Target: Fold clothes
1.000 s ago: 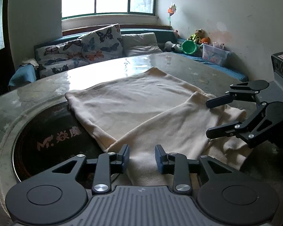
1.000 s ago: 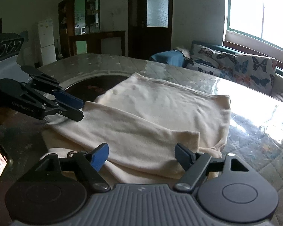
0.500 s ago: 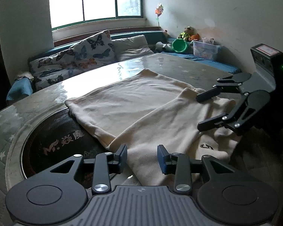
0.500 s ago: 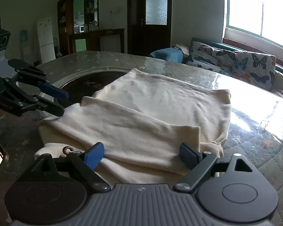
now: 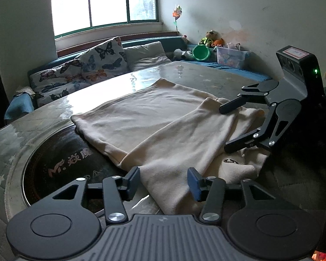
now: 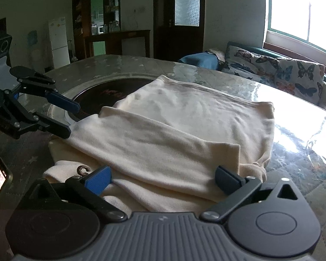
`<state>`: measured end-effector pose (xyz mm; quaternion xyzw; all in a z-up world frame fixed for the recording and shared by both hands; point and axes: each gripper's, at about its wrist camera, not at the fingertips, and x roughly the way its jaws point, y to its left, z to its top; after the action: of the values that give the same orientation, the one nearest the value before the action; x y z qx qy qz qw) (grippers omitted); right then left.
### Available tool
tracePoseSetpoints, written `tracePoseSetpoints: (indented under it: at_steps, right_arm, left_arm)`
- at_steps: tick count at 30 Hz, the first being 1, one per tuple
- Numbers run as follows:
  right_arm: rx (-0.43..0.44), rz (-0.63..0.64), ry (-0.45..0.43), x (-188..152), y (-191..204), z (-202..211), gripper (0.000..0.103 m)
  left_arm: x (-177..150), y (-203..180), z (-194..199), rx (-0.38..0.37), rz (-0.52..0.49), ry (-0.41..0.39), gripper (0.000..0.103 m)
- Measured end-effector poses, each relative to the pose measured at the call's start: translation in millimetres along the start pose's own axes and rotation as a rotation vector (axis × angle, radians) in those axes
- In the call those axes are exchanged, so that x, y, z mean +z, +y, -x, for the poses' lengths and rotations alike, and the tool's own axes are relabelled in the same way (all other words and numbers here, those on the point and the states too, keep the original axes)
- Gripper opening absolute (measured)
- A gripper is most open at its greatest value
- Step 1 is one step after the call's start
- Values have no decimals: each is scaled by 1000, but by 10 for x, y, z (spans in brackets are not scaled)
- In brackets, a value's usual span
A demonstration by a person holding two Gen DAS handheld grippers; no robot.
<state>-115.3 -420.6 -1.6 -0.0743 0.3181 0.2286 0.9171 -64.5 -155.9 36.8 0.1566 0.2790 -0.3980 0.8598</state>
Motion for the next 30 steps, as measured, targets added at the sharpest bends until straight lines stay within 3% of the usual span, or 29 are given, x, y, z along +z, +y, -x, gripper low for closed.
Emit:
tracePoseSetpoints:
  at_steps: [9, 14, 20, 30]
  right_arm:
    - [-6, 17, 12, -3, 34, -18, 103]
    - [-13, 26, 15, -3, 55, -29, 103]
    - [-13, 27, 14, -5, 51, -30, 103]
    - [-13, 27, 13, -12, 50, -22, 103]
  left_arm:
    - [0, 5, 21, 2, 2, -8, 56]
    - [-10, -13, 75, 33, -3, -41, 88]
    - [-12, 19, 127, 27, 31, -69, 103]
    - [-40, 7, 190, 14, 36, -113, 103]
